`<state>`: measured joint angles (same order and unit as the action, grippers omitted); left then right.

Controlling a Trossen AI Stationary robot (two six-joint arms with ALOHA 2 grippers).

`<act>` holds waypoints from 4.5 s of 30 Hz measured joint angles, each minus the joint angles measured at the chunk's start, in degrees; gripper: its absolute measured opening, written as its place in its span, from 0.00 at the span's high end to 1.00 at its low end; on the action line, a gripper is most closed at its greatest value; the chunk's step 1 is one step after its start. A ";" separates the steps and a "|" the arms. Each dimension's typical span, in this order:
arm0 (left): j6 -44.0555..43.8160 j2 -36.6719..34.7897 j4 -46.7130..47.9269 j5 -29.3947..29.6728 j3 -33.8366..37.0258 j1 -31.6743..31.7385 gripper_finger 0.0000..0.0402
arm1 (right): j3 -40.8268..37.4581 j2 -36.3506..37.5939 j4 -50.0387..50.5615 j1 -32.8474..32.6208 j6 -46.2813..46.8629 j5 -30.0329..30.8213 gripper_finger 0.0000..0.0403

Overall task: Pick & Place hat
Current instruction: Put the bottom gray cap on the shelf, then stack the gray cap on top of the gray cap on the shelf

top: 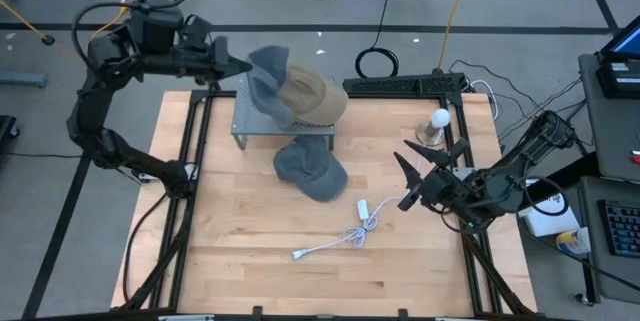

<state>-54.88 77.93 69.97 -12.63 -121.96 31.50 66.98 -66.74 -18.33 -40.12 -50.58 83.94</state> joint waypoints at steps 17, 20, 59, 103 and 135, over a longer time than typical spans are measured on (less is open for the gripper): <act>12.86 2.74 12.71 21.95 -0.62 8.17 1.00 | -0.02 0.00 1.49 0.39 0.37 -0.02 0.64; 18.04 4.85 13.07 20.57 -0.60 10.37 1.00 | -0.02 0.00 1.51 0.39 0.21 -0.04 0.65; 17.59 9.12 20.13 22.19 -0.60 13.86 1.00 | -0.02 0.00 7.57 0.39 0.41 -0.17 0.65; -3.18 26.24 13.28 25.13 2.57 2.83 1.00 | -0.02 -0.02 7.93 0.39 0.39 -1.73 0.65; -4.32 25.02 9.15 22.65 2.61 3.40 0.57 | -0.02 0.00 7.93 0.39 0.39 -1.80 0.65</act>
<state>-59.20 102.95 79.12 10.02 -119.35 34.90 66.96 -66.74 -10.40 -39.72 -50.19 82.14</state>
